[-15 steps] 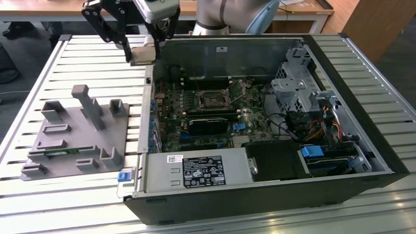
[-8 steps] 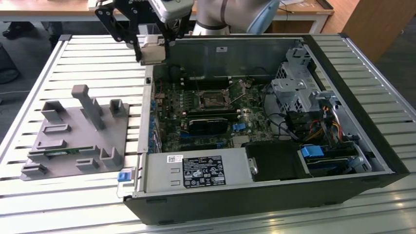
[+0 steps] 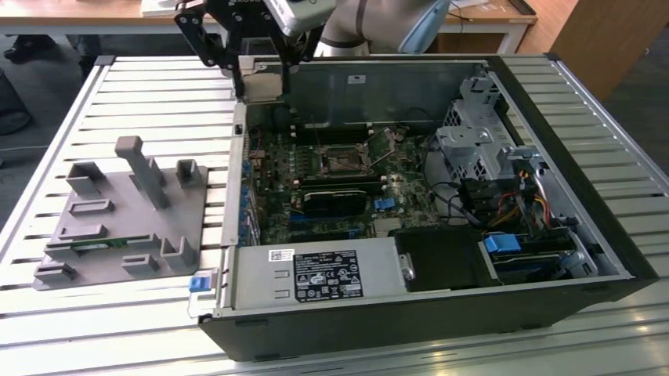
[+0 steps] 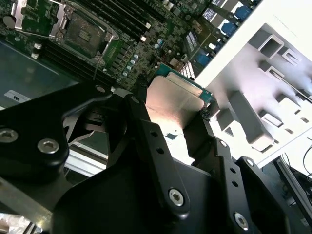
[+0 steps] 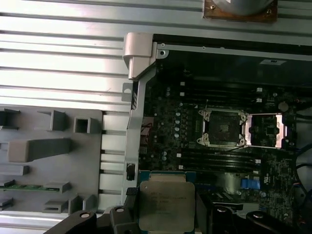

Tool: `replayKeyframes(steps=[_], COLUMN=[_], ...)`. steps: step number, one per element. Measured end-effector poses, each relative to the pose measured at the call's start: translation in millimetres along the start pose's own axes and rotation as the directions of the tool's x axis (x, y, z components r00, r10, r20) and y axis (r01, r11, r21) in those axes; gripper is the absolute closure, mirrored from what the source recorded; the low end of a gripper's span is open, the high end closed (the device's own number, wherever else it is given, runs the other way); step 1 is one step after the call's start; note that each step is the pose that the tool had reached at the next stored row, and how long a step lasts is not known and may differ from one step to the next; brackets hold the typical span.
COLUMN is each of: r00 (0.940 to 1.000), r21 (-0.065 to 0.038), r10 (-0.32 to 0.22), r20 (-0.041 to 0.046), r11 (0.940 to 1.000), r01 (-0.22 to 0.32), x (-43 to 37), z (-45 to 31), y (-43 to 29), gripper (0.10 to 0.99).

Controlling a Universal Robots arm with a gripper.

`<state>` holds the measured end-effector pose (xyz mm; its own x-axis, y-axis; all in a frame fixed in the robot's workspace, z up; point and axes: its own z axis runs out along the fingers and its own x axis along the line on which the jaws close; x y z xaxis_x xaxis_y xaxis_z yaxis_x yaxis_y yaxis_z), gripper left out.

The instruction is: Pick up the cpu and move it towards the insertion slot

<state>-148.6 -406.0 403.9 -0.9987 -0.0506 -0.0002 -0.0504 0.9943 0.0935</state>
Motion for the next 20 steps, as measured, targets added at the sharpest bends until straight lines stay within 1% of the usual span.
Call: replayKeyframes(steps=[9,20], r00=[1.0,1.0], r21=[-0.001,-0.001], r10=[-0.003,-0.007], r20=[-0.0002,-0.0006], r11=[1.0,1.0], r01=[0.003,0.007], x=[-19.3,-45.3], z=[-0.1,-0.2], y=[-1.0,-2.3], gripper=[0.541,0.541])
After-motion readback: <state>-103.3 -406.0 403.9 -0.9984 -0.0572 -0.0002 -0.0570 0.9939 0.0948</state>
